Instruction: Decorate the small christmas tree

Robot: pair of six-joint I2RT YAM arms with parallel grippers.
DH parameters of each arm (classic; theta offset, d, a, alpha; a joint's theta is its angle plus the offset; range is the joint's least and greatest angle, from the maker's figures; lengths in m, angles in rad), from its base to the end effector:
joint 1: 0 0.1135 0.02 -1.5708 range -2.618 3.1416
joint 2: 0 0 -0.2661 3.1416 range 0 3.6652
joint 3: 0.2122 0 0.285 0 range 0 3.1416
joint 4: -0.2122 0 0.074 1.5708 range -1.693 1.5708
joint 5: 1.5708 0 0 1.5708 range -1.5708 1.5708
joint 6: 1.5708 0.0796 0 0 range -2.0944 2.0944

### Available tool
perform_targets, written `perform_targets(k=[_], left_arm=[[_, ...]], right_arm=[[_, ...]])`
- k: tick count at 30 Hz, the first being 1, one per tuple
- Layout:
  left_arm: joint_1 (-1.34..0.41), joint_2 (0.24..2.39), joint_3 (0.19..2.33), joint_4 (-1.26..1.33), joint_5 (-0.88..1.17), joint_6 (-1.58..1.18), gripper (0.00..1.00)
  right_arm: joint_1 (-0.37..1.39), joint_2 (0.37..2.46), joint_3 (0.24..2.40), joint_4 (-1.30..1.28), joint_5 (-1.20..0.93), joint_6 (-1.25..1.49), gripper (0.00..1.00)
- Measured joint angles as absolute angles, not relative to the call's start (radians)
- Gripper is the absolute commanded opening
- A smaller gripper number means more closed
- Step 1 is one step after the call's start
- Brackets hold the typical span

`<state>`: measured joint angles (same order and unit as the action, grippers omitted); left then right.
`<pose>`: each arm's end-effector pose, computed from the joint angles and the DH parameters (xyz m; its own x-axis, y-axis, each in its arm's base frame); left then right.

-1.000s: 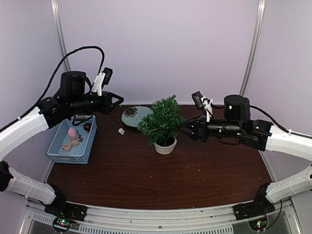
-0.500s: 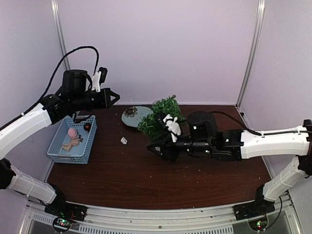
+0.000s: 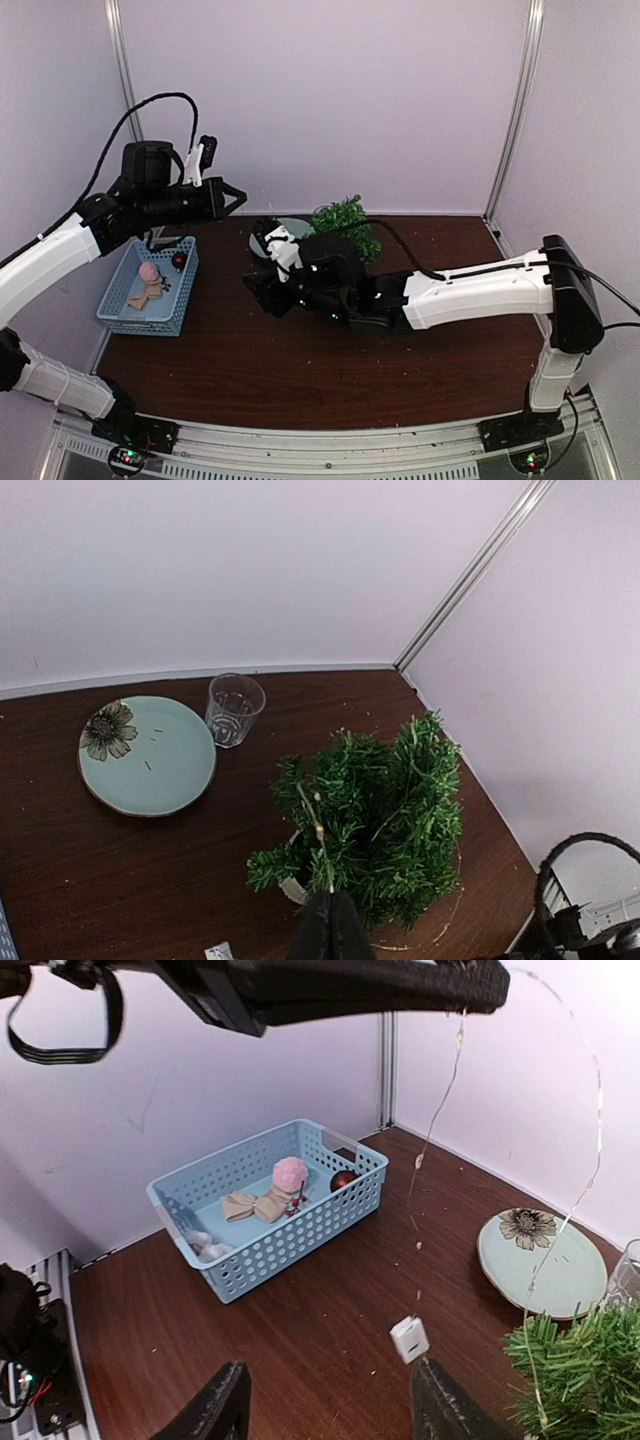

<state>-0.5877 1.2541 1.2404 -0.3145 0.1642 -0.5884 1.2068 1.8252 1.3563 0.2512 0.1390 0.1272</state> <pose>0.2931 -0.2109 0.3734 -0.5982 -0.2594 -0.7582 0.4132 0.7108 -0.5692 0.1925 0.4744 0.2657 -0.1876 -0.1394 -0.9723 -0.8605 0.5007 0.0942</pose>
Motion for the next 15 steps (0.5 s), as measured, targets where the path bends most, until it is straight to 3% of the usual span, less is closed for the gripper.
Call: perform_targets(k=[7,15], left_arm=[[-0.588,1.234,1.24,-0.301,0.192,-0.598,0.0],[-0.588,1.232,1.24,-0.286,0.207,-0.598,0.0]], right_arm=[[1.207,1.98,1.437,0.327,0.258,0.103,0.59],[1.211,2.116,1.522,0.415,0.373,0.043,0.55]])
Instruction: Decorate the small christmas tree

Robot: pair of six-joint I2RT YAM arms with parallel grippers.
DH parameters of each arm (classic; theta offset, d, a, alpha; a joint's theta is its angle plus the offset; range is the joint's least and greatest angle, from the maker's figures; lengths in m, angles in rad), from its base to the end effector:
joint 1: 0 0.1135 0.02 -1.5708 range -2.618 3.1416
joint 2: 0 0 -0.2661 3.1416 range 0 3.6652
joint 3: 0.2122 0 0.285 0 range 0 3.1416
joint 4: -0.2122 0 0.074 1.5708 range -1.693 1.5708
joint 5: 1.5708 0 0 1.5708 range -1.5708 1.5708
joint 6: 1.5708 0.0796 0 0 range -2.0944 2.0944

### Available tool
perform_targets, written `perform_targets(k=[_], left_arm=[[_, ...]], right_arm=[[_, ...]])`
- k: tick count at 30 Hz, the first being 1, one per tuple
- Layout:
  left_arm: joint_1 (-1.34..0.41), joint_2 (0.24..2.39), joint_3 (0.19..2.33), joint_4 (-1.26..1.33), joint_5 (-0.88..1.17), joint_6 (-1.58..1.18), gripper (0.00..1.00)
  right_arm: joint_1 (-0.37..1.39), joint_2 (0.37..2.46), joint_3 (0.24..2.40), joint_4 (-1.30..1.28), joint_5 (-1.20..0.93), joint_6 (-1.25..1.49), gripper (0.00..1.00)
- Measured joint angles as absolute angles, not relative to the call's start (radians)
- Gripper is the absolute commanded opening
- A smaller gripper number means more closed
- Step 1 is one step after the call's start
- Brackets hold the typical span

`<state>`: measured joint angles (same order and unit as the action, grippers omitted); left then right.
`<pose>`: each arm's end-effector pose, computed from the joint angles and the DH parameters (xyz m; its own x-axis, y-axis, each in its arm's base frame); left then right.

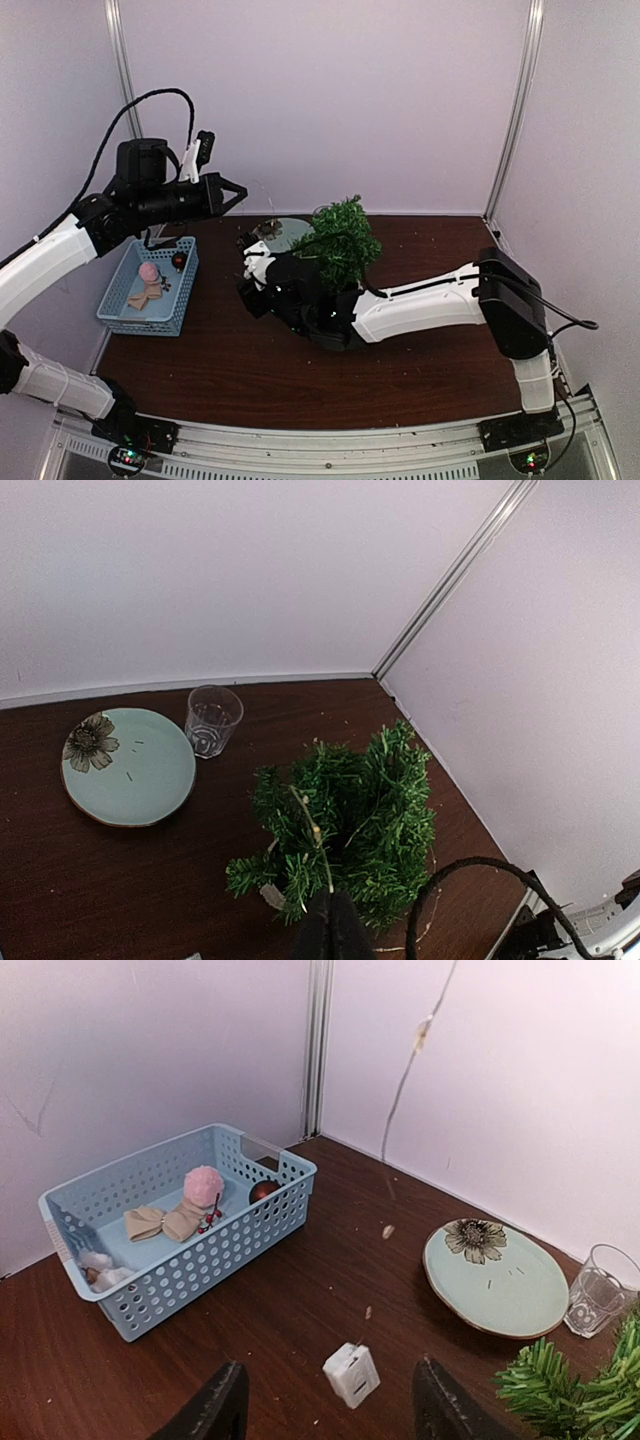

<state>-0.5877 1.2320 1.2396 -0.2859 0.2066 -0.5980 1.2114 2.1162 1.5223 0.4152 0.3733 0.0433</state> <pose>0.2870 -0.2108 0.3849 -0.5869 -0.2711 -0.7629 0.4554 0.6685 -0.5879 0.2271 0.5218 0.2085 -0.0947 -0.1375 -0.9860 -0.7420 0.6700 -0.0222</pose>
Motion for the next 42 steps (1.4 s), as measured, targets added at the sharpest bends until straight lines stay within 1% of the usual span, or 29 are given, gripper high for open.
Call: perform_targets(k=[9,11,13,15,16,20,23,28,31,37,42], left_arm=[[-0.588,1.227,1.24,-0.285,0.214,-0.598,0.0],[-0.588,1.227,1.24,-0.285,0.214,-0.599,0.0],[-0.588,1.227,1.239,-0.284,0.214,-0.6,0.0],[-0.588,1.226,1.238,-0.283,0.214,-0.601,0.0],[-0.588,1.226,1.238,-0.283,0.213,-0.602,0.0],[-0.588,1.225,1.238,-0.284,0.209,-0.602,0.0],[-0.588,1.225,1.233,-0.288,0.192,-0.601,0.0],[-0.588,1.225,1.219,-0.29,0.146,-0.591,0.0],[-0.588,1.225,1.219,-0.293,0.125,-0.58,0.0],[-0.588,1.257,1.219,-0.294,0.108,-0.561,0.0],[-0.59,1.287,1.219,-0.294,0.12,-0.558,0.0]], right_arm=[[1.211,2.18,1.584,0.506,0.445,-0.039,0.48],[1.208,2.18,1.585,0.518,0.452,-0.05,0.45],[1.203,2.18,1.585,0.527,0.454,-0.057,0.31],[1.201,2.18,1.585,0.529,0.454,-0.061,0.08],[1.199,2.18,1.585,0.53,0.453,-0.067,0.0],[1.193,2.171,1.564,0.543,0.421,-0.065,0.0],[1.193,2.128,1.493,0.556,0.379,-0.06,0.0],[1.193,1.987,1.348,0.547,0.311,-0.051,0.0],[1.193,1.891,1.298,0.518,0.273,-0.046,0.0],[1.187,1.715,1.282,0.398,0.214,-0.03,0.0],[1.152,1.63,1.282,0.287,0.183,-0.01,0.0]])
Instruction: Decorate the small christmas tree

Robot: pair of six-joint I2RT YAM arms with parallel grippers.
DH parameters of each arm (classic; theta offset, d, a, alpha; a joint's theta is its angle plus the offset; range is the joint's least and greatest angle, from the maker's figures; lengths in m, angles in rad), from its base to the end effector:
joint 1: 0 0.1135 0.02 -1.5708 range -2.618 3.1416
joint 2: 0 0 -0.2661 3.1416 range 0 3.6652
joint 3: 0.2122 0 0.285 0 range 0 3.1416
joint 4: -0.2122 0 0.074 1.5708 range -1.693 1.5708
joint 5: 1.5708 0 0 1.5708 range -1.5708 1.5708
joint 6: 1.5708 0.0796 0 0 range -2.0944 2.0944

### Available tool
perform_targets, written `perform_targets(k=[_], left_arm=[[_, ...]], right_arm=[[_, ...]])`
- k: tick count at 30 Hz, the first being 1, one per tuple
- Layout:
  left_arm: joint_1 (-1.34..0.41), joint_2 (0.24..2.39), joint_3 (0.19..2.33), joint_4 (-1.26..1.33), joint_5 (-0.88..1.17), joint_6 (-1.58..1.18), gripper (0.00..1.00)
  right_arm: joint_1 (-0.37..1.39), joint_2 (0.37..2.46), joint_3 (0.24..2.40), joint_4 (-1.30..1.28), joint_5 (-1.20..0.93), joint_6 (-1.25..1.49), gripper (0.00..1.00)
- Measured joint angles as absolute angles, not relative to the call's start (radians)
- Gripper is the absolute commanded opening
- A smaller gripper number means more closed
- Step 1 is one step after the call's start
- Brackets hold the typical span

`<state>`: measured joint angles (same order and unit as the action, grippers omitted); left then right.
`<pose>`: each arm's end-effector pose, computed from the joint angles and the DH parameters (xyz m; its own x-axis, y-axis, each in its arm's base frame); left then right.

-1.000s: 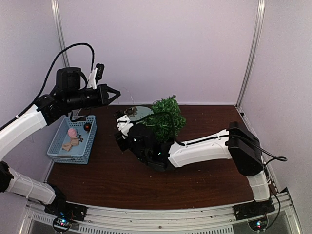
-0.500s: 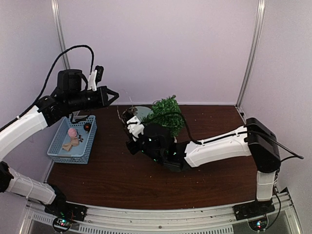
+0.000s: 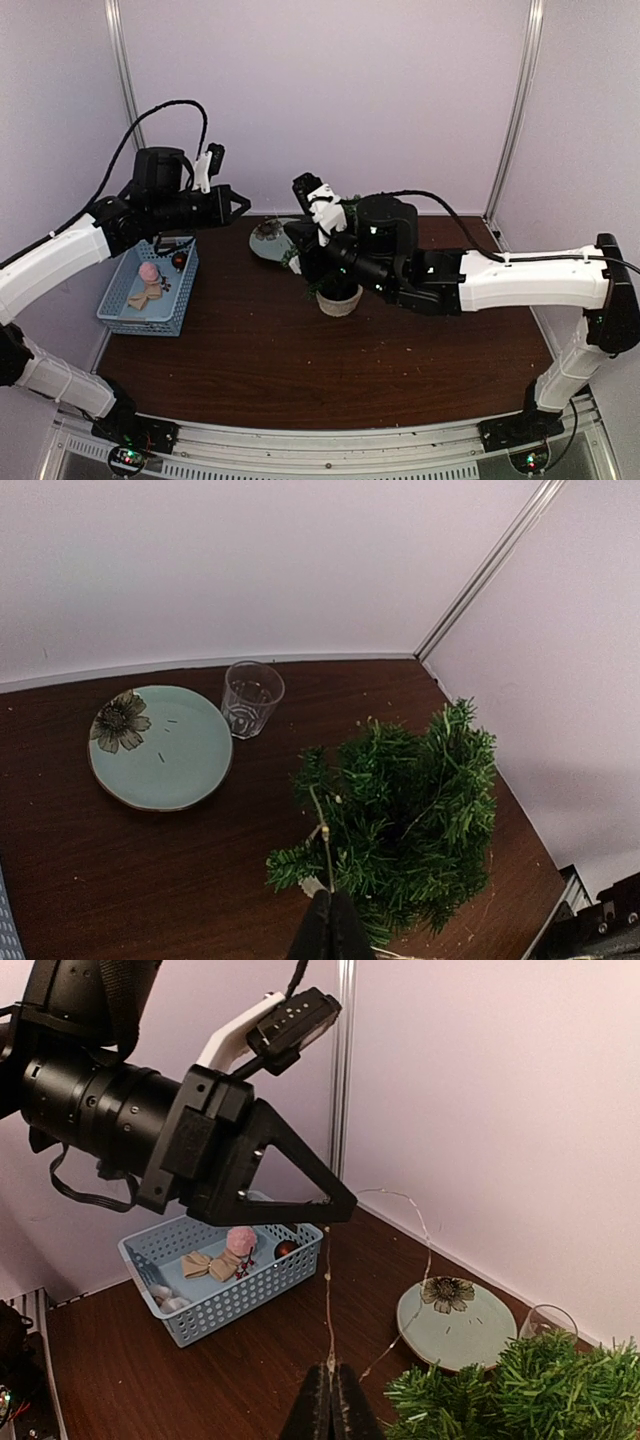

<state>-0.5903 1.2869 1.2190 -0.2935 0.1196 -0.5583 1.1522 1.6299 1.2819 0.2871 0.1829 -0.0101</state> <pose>0.3026 -0.2142 0.3558 -0.5910 -0.2371 -0.7710 0.3918 0.7512 -0.5313 0.2043 0.4236 0.3313 -0.0164 -0.0613 -0.9980 -0.8248 0.5650 -0.0211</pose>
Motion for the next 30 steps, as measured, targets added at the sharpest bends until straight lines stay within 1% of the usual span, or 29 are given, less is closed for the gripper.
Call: perform_targets(k=[11,24,25,28,30], left_arm=[[-0.591,1.34,1.219,-0.286,0.142,-0.558,0.0],[-0.599,1.37,1.238,-0.22,0.209,-0.55,0.0],[-0.599,1.37,1.238,-0.216,0.212,-0.55,0.03],[-0.599,1.37,1.238,-0.2,0.22,-0.543,0.22],[-0.595,1.37,1.237,-0.188,0.219,-0.54,0.29]], right_arm=[[1.072,1.594,1.288,0.069,0.15,0.009,0.0],[1.015,1.536,1.324,-0.023,0.105,-0.02,0.0],[1.011,1.535,1.324,-0.028,0.103,-0.021,0.0],[0.998,1.526,1.325,-0.041,0.088,-0.022,0.0],[0.991,1.52,1.326,-0.047,0.078,-0.022,0.0]])
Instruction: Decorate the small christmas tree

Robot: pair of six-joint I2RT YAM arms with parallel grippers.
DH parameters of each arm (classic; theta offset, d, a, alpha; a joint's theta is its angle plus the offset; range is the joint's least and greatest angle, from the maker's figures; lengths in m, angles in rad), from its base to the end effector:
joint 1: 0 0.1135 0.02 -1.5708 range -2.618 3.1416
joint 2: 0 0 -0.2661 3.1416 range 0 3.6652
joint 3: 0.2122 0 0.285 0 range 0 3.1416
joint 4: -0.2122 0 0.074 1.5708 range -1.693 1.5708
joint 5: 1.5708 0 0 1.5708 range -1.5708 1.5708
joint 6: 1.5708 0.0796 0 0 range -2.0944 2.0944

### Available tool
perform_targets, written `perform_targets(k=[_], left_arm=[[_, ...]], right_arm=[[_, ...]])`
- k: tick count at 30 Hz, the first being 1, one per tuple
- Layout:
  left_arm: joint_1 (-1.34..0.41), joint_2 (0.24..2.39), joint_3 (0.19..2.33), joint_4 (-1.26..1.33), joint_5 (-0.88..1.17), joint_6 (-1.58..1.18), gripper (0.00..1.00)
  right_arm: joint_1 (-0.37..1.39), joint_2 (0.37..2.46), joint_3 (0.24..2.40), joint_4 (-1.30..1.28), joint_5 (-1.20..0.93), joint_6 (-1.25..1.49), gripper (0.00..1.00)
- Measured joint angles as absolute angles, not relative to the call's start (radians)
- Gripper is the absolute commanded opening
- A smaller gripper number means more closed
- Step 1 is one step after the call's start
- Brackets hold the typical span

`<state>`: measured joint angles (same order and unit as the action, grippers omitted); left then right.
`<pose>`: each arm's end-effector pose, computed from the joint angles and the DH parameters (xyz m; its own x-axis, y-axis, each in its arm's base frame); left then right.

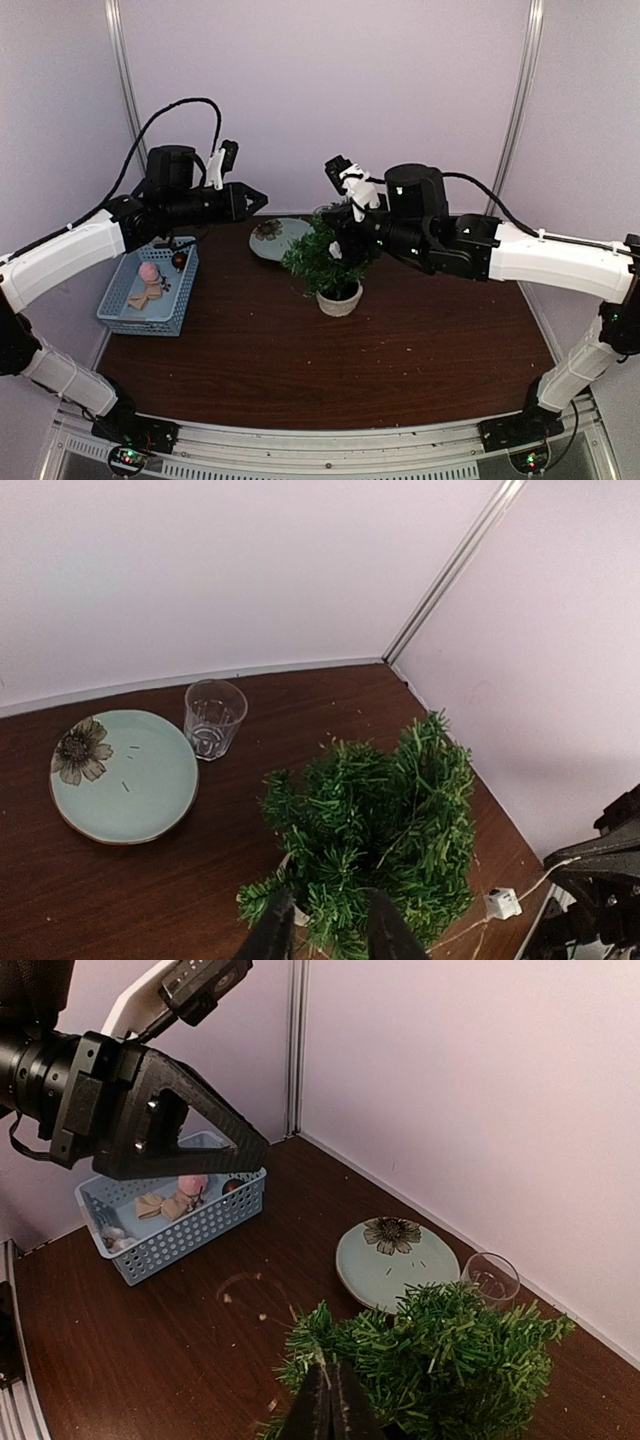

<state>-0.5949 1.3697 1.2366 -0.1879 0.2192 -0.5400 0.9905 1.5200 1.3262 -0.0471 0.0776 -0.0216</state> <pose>0.3174 -0.2357 0.3489 -0.5932 -0.2045 -0.7786 0.4814 0.6851 -0.5467 0.2466 0.3649 0.3479 -0.1137 -0.2126 -0.9705 -0.7951 0.6051 -0.0395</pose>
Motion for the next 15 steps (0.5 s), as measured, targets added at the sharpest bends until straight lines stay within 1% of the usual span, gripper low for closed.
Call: perform_targets(k=[3,10,15], left_arm=[[-0.589,1.367,1.225,-0.164,0.221,-0.536,0.39],[-0.575,1.291,1.111,-0.102,0.221,-0.53,0.51],[-0.562,1.19,0.892,0.083,0.264,-0.53,0.52]], right_arm=[[0.981,1.515,1.339,-0.056,0.064,-0.02,0.0],[0.969,1.512,1.353,-0.064,0.051,-0.02,0.0],[0.963,1.512,1.366,-0.068,0.043,-0.02,0.0]])
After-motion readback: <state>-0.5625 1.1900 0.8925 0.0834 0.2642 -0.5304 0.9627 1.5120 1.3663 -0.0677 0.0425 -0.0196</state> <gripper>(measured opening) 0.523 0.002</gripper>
